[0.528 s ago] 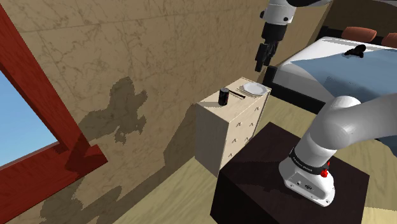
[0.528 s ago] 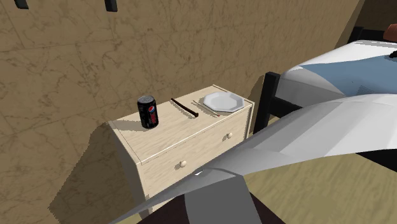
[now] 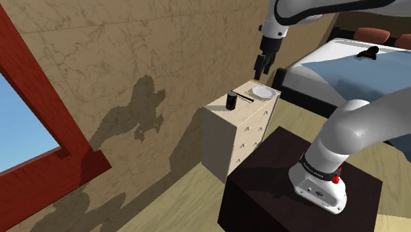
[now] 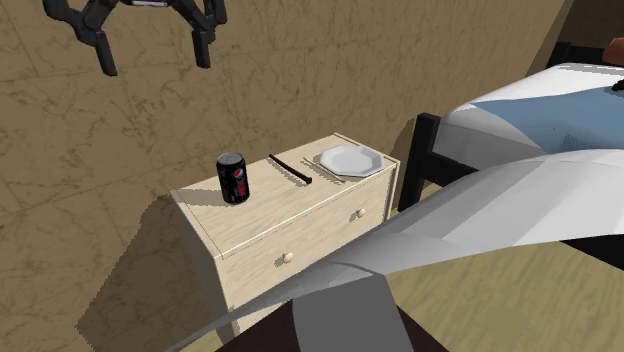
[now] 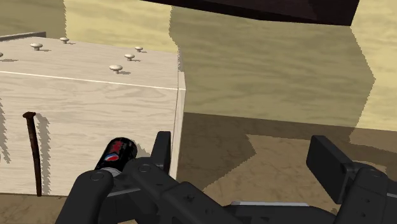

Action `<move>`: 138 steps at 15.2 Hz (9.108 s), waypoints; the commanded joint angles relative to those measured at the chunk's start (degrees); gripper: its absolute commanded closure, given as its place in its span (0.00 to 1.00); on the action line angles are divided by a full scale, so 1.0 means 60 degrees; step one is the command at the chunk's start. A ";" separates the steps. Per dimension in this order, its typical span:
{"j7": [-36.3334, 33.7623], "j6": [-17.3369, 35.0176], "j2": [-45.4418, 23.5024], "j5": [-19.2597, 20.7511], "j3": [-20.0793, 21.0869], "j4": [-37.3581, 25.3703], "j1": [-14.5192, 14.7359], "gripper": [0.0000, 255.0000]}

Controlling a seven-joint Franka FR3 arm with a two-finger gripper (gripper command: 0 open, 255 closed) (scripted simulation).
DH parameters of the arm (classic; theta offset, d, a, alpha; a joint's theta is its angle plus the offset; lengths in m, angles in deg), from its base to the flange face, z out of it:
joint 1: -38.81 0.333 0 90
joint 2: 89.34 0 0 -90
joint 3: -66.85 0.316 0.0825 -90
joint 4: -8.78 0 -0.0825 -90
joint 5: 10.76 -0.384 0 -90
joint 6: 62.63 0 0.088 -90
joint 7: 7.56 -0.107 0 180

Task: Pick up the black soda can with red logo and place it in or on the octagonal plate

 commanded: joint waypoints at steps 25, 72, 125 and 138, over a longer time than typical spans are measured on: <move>0.2712 0.4902 -0.9404 -0.1567 -0.1205 -0.4255 -0.0668 0.00; 0.3365 0.3724 -0.9095 -0.1437 -0.1552 -0.5075 -0.1195 1.00; 0.7661 0.1915 -1.4505 -0.2759 -0.2021 -1.1885 -0.5504 0.00; 0.7566 0.1003 -1.4080 -0.2627 -0.2119 -1.2388 -0.5540 0.00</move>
